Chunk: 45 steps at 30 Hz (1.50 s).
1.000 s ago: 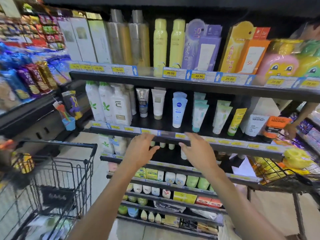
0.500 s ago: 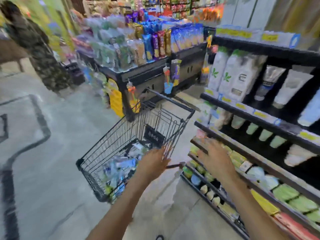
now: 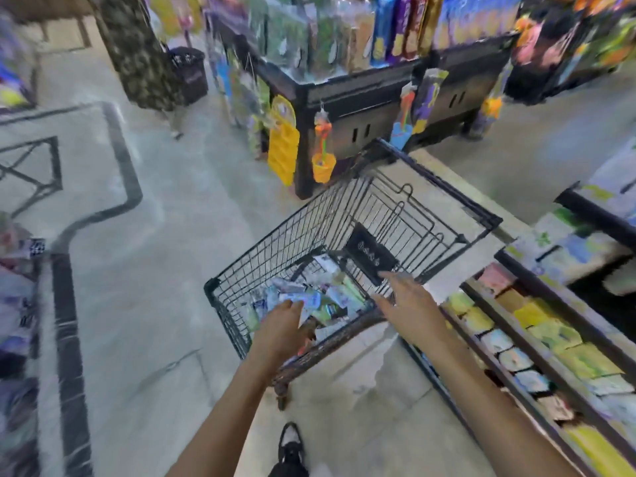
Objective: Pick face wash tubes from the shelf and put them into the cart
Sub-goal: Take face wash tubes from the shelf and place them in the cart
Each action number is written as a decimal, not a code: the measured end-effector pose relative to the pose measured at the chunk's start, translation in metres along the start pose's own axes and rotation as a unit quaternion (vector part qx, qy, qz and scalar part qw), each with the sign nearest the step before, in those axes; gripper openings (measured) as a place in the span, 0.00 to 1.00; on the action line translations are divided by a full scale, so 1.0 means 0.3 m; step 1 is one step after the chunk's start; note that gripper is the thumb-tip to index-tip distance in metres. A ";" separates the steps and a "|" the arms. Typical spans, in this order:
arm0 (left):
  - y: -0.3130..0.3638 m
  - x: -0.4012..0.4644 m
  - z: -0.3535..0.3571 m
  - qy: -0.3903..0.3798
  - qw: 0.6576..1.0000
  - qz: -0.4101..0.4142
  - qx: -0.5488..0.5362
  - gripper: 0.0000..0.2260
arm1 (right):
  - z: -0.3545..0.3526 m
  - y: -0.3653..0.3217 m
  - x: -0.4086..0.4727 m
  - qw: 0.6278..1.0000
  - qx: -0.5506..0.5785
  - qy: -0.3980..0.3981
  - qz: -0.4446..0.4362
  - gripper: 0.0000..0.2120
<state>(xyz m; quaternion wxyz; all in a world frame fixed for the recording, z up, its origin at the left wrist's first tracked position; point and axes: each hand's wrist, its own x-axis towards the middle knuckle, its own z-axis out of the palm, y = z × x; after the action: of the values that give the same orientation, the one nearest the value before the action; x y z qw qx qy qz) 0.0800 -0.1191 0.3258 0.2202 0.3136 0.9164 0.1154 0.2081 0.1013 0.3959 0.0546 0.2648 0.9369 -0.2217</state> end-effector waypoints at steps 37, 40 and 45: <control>-0.607 1.182 0.953 -0.125 0.982 -0.054 0.134 0.40 | 1.347 0.439 1.292 0.959 -0.129 -0.239 0.078 0.32; -0.624 1.213 0.994 -0.093 0.984 -0.029 0.148 0.30 | 1.384 0.456 1.316 0.958 -0.145 -0.231 0.083 0.34; -0.600 1.234 0.946 -0.109 0.992 -0.025 0.065 0.21 | 1.327 0.451 1.317 0.960 -0.068 -0.246 0.112 0.37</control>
<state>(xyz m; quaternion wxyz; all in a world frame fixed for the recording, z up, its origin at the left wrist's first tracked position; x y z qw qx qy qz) -0.1406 -0.0067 -0.1086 0.3012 0.3153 0.8998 0.0152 -0.0648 0.2140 -0.0999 0.3257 0.3012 0.8716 -0.2083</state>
